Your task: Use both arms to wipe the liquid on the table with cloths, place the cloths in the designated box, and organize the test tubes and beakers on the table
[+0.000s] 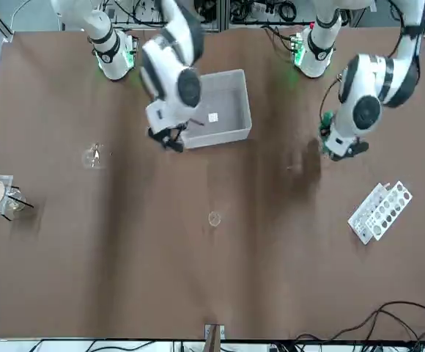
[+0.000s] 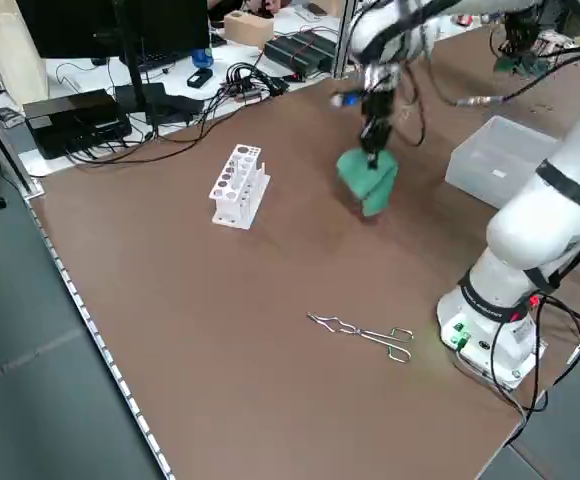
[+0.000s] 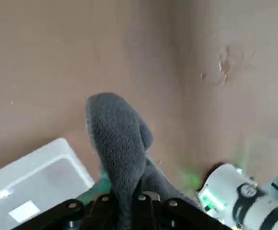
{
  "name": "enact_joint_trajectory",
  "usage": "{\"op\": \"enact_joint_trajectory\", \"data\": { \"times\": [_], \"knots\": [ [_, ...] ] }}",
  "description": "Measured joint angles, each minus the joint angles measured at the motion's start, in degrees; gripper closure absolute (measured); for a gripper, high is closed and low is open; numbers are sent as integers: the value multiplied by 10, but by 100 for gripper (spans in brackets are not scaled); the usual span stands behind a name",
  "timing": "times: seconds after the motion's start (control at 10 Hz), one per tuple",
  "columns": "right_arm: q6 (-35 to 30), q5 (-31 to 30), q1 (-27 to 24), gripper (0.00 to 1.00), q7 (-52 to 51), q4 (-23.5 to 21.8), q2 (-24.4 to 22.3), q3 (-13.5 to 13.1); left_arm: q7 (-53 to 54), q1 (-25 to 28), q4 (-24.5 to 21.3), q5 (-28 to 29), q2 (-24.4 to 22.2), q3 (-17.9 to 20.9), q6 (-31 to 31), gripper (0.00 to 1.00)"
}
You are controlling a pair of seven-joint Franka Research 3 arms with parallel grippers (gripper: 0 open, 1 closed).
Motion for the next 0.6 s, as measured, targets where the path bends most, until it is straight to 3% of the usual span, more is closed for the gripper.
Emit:
{"op": "enact_joint_trajectory", "data": {
  "times": [0.2,0.4,0.6],
  "knots": [
    [29,0,-74,89,-148,-1,-6,-1,-38,-2,51,-35,-4,-100,-37,93],
    [73,0,-143,89,-280,-25,-6,-2,-66,-2,68,-74,3,-186,-33,93],
    [169,1,-213,89,-389,-114,-20,-2,-107,-2,70,-97,21,-270,1,93]
  ]
}}
